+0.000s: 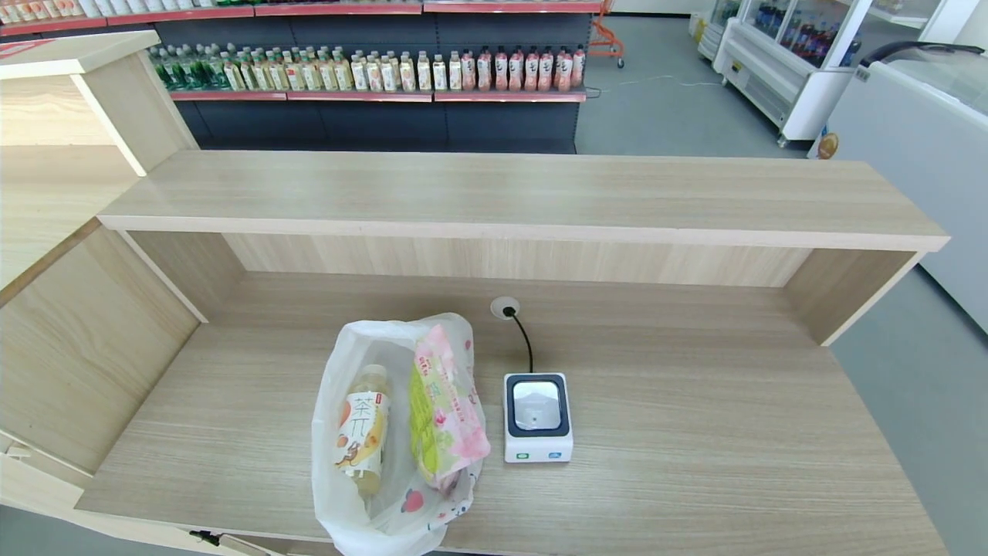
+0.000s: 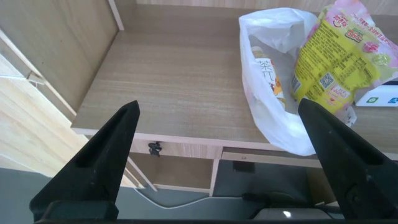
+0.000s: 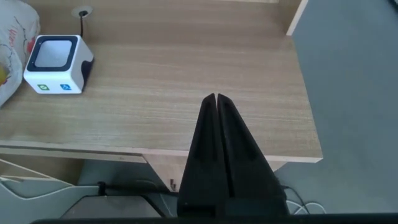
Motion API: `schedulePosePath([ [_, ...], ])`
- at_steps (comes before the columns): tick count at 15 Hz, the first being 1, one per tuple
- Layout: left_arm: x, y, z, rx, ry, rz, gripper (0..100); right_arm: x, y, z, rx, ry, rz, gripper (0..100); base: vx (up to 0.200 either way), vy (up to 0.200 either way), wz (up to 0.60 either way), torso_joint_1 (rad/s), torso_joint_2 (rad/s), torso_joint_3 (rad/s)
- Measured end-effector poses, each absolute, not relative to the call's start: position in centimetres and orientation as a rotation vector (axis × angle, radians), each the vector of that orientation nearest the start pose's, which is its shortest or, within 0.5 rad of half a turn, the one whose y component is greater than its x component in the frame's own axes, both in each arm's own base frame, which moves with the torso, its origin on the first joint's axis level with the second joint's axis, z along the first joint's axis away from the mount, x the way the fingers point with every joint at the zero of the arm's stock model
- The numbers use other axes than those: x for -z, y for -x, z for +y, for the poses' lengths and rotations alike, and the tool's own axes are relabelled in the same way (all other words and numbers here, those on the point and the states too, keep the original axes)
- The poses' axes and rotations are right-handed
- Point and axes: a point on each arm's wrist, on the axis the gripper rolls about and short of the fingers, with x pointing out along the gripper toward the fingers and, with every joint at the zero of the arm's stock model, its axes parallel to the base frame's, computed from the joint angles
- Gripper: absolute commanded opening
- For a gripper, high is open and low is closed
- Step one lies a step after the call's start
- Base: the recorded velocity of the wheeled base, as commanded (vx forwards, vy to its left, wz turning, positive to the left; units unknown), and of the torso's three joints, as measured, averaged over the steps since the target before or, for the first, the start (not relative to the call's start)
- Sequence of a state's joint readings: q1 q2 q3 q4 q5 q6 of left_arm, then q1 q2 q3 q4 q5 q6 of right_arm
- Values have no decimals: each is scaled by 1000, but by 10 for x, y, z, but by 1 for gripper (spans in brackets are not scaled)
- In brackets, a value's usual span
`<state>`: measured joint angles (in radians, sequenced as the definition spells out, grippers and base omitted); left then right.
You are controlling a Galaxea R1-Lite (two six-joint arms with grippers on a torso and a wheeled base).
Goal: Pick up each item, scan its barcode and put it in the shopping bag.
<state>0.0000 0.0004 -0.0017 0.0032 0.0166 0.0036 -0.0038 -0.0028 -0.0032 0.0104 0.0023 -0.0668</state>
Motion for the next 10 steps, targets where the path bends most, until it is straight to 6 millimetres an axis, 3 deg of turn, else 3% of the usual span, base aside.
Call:
schedulePosePath([
  [10,-76,23,0,-17,-4,2,100,-75,23,0,0,64,5,0,0,0,0,0,0,0],
])
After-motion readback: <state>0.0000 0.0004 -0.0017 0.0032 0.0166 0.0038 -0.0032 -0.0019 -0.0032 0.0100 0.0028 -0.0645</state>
